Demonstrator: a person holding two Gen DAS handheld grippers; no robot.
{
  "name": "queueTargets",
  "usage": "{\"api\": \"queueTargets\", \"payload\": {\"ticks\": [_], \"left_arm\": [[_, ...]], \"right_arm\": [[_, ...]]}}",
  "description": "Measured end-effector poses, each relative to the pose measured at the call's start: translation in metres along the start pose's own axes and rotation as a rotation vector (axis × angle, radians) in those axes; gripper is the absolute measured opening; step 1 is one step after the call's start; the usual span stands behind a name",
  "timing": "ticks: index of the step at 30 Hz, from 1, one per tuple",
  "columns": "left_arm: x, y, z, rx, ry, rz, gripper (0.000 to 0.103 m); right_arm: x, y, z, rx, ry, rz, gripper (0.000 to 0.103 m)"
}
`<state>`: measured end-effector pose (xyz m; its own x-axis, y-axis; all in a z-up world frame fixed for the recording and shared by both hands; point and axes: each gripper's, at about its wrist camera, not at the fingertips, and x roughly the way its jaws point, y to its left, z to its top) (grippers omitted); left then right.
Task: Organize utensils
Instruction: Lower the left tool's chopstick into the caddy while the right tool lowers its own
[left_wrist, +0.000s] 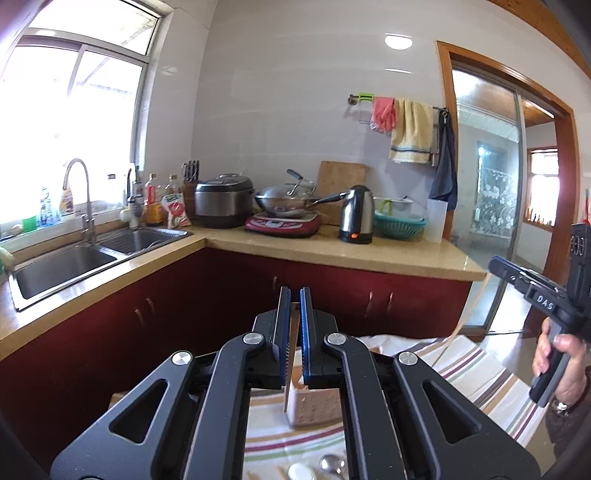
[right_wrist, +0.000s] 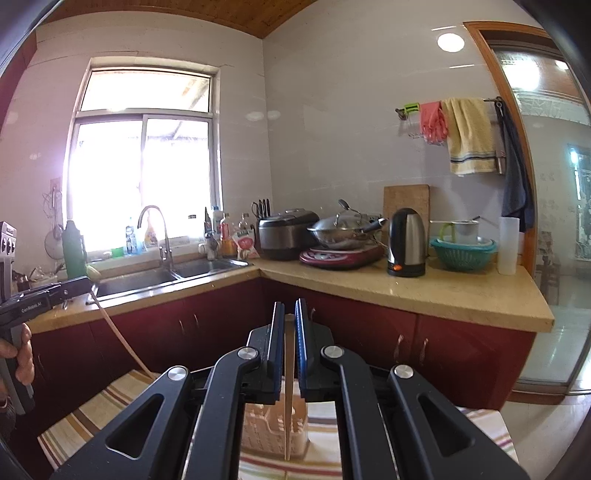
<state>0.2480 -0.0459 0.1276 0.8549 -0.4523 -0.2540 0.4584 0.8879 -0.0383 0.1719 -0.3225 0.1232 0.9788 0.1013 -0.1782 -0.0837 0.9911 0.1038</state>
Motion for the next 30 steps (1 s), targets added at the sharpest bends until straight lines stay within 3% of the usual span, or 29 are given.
{"api": "queueTargets", "payload": {"ticks": [7,13,24,30], "left_arm": [[0.037,-0.013,0.020,0.012,-0.003,-0.036,0.006],[0.078,-0.011,0.017,-0.005,0.050,-0.049,0.006],[0.145,0.012,-0.032,-0.086,0.213,-0.045,0.006],[0.164,0.023,-0.051,-0.110,0.252,-0.043,0.006]], "right_arm": [[0.030,-0.001,0.014,0.014,-0.019,0.015,0.007],[0.062,-0.009,0.012,0.041,0.006,0.019,0.007],[0.128,-0.033,-0.040,0.156,0.188,0.047,0.007],[0.148,-0.038,-0.062,0.187,0.252,0.054,0.007]]}}
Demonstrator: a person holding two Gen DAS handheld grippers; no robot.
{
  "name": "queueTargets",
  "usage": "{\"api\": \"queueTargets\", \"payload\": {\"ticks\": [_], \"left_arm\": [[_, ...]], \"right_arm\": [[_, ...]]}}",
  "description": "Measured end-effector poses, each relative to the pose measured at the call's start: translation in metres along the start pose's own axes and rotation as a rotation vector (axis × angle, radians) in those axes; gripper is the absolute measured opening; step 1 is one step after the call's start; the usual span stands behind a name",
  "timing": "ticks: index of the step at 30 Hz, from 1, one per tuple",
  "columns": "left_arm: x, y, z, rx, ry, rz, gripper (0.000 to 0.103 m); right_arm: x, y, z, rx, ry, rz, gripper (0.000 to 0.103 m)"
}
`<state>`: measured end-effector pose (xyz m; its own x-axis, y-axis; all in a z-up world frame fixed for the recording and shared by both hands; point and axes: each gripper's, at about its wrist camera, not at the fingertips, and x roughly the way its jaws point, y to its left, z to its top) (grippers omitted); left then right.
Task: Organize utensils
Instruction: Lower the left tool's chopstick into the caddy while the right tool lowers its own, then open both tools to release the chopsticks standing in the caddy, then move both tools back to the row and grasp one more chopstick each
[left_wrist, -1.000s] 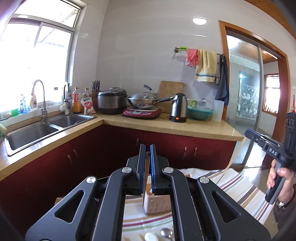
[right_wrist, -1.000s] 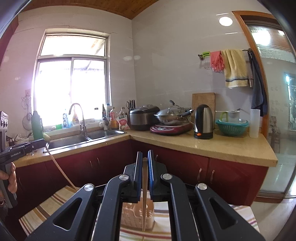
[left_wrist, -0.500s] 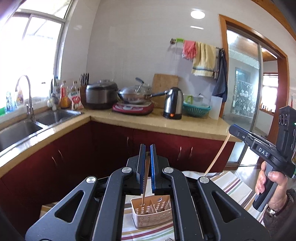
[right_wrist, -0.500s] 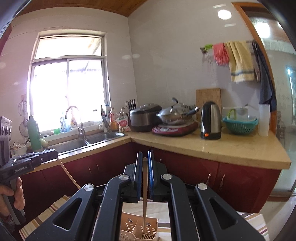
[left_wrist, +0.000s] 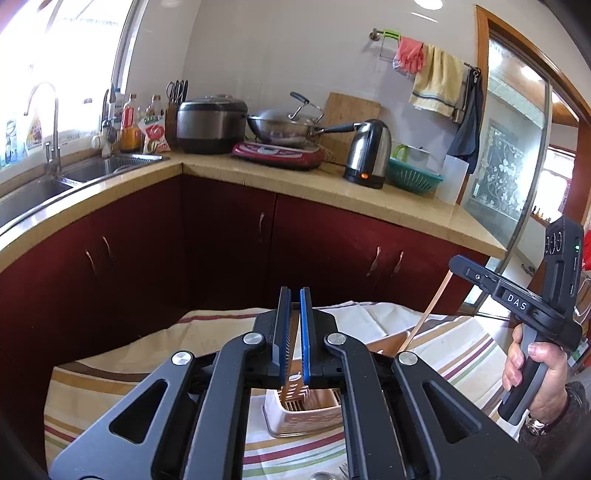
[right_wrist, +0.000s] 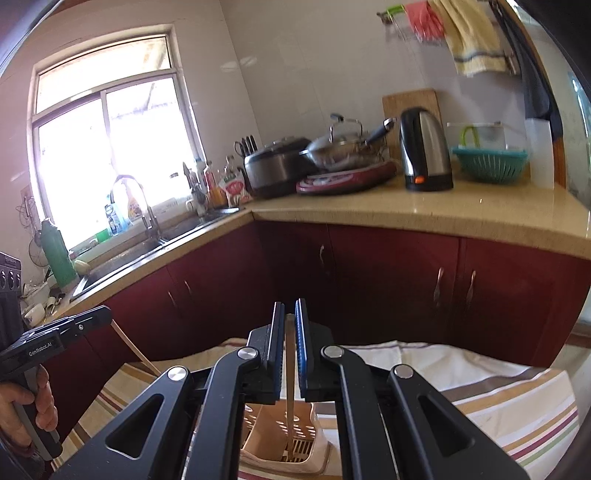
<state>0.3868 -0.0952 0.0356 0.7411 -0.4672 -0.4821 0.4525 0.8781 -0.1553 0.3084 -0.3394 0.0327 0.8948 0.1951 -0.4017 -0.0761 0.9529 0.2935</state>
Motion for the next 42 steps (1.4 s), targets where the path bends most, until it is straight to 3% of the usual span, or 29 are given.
{"api": "queueTargets", "payload": {"ticks": [5,7,9,11,13,14,16,23,33,42], "left_arm": [[0.007,0.009,-0.002,-0.021,-0.002,0.006,0.006],[0.010,0.011,-0.003,-0.033,0.002,0.009,0.013],[0.011,0.013,-0.006,-0.038,-0.006,0.019,0.037],[0.011,0.014,-0.007,-0.051,-0.013,0.015,0.045],[0.012,0.015,-0.009,-0.051,-0.013,0.016,0.047],[0.012,0.015,-0.009,-0.048,-0.014,0.019,0.052],[0.011,0.015,-0.010,-0.046,-0.020,0.026,0.061],[0.004,0.015,-0.010,-0.045,-0.046,0.036,0.077],[-0.043,0.005,-0.030,-0.021,-0.119,0.119,0.082],[-0.108,-0.009,-0.097,0.002,-0.195,0.253,0.087]], "right_arm": [[0.006,-0.001,-0.001,0.002,0.011,-0.002,0.007],[0.010,-0.002,0.002,0.006,0.014,-0.001,0.007],[0.013,-0.003,0.003,0.014,0.014,-0.005,0.007],[0.016,-0.005,0.002,0.018,0.015,-0.010,0.010],[0.019,-0.007,0.002,0.019,0.015,-0.017,0.018],[0.019,-0.007,0.001,0.021,0.012,-0.022,0.029],[0.018,-0.009,0.000,0.027,0.001,-0.027,0.037],[0.012,-0.007,-0.001,0.010,-0.015,-0.045,0.045],[-0.046,0.004,-0.023,-0.057,-0.077,-0.119,0.050],[-0.097,0.014,-0.089,-0.093,-0.055,-0.203,0.053]]}}
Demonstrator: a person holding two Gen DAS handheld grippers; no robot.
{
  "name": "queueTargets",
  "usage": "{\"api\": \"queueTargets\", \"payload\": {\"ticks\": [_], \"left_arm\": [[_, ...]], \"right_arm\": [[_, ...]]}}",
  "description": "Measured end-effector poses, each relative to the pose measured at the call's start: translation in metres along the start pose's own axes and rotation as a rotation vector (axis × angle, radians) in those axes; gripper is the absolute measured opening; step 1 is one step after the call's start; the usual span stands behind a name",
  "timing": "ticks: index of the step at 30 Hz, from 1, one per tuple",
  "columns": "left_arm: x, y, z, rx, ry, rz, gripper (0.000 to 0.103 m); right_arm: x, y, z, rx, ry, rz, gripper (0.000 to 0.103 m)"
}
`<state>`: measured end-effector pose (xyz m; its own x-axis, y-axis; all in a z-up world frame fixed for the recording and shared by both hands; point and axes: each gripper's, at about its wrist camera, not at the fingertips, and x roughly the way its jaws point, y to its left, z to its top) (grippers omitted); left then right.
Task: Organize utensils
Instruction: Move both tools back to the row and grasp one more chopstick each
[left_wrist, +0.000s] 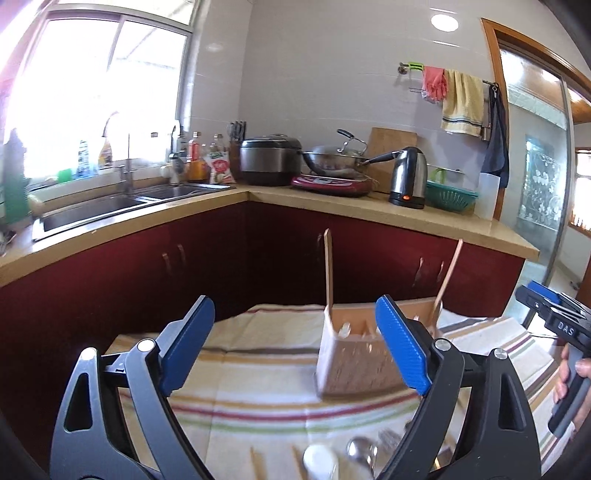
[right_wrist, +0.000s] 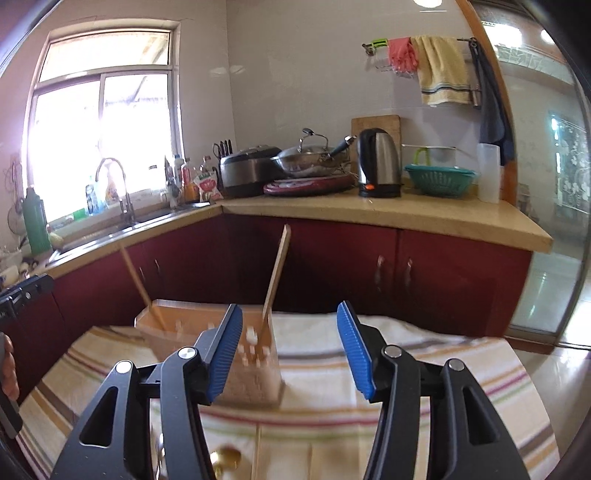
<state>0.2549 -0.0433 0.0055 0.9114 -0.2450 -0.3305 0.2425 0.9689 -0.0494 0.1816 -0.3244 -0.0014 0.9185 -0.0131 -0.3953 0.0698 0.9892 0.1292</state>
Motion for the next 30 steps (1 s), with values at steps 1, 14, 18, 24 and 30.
{"api": "queueTargets", "payload": {"ticks": [1,14,18,24,30], "left_arm": [[-0.006,0.002,-0.007,-0.004,-0.002,0.010,0.087],[-0.077,0.018,-0.123,-0.015,0.072,0.153,0.087],[-0.089,0.019,-0.152,-0.015,0.104,0.176,0.087],[-0.104,0.022,-0.184,-0.050,0.145,0.183,0.087],[-0.113,0.021,-0.208,-0.043,0.173,0.189,0.086]], "right_arm": [[-0.007,0.000,-0.010,0.004,0.004,-0.007,0.053],[-0.067,-0.018,-0.129,0.032,0.069,-0.111,0.053],[-0.080,-0.019,-0.155,0.036,0.092,-0.120,0.053],[-0.097,-0.011,-0.191,0.018,0.125,-0.091,0.049],[-0.101,-0.001,-0.212,-0.008,0.165,-0.053,0.040]]}}
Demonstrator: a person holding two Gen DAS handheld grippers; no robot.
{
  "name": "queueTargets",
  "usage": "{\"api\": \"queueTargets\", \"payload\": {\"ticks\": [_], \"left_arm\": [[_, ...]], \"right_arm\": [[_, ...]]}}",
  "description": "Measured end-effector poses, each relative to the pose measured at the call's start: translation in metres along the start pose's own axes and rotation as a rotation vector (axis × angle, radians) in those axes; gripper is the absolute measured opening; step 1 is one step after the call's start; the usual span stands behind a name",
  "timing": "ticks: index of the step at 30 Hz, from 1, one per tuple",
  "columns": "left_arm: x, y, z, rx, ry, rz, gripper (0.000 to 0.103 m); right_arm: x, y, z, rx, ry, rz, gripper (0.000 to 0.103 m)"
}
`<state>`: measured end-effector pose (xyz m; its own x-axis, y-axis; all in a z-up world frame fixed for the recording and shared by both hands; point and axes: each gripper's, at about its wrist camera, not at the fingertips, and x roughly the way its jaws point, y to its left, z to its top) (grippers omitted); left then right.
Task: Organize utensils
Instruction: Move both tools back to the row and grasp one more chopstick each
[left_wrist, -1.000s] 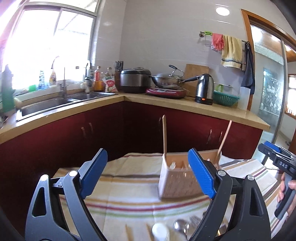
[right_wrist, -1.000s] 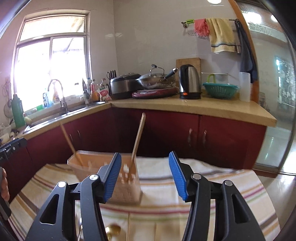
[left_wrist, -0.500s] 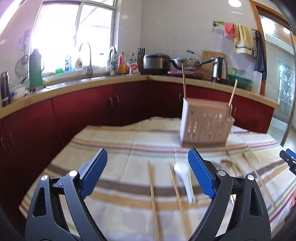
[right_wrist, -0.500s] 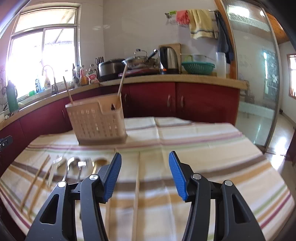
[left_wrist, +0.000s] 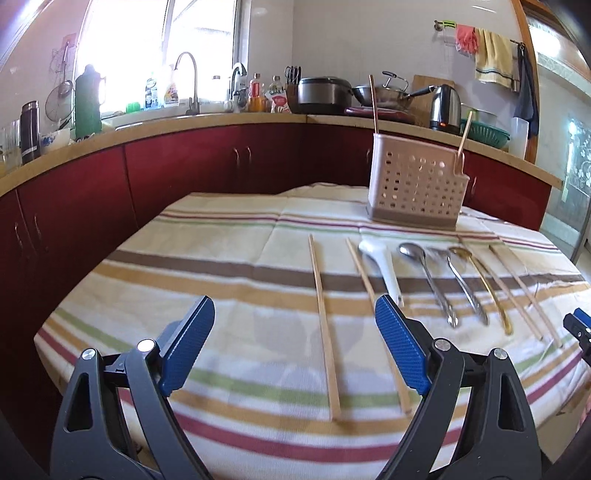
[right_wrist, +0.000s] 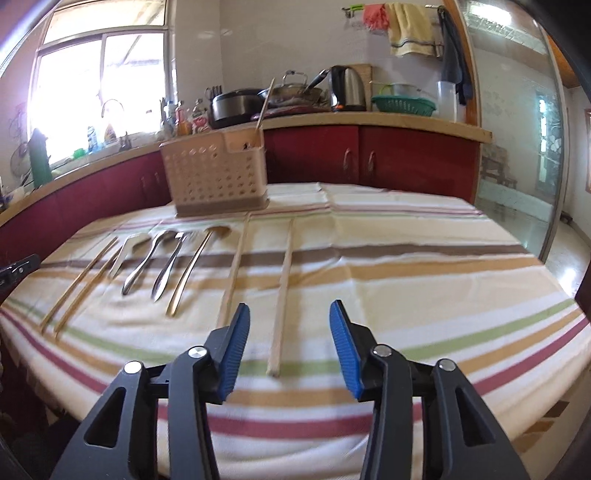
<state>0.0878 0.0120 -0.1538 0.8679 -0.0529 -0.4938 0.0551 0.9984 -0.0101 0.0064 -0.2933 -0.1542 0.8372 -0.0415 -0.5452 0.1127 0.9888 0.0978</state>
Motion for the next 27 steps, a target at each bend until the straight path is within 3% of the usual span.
{"api": "queueTargets", "payload": {"ticks": [5,19,22,27], "left_arm": [[0.002,-0.001,-0.013,-0.002,0.045,-0.013,0.080],[0.000,-0.010,-0.030,0.022,0.092,-0.039,0.070],[0.003,-0.010,-0.033,0.019,0.116,-0.044,0.065],[0.008,-0.010,-0.039,0.020,0.166,-0.056,0.046]], "right_arm": [[0.004,0.004,-0.009,-0.001,0.034,0.019,0.028],[0.001,0.003,-0.016,0.009,0.057,0.012,0.013],[0.001,0.003,-0.016,0.009,0.057,0.016,0.011],[0.000,0.002,-0.016,0.009,0.057,0.017,0.011]]}}
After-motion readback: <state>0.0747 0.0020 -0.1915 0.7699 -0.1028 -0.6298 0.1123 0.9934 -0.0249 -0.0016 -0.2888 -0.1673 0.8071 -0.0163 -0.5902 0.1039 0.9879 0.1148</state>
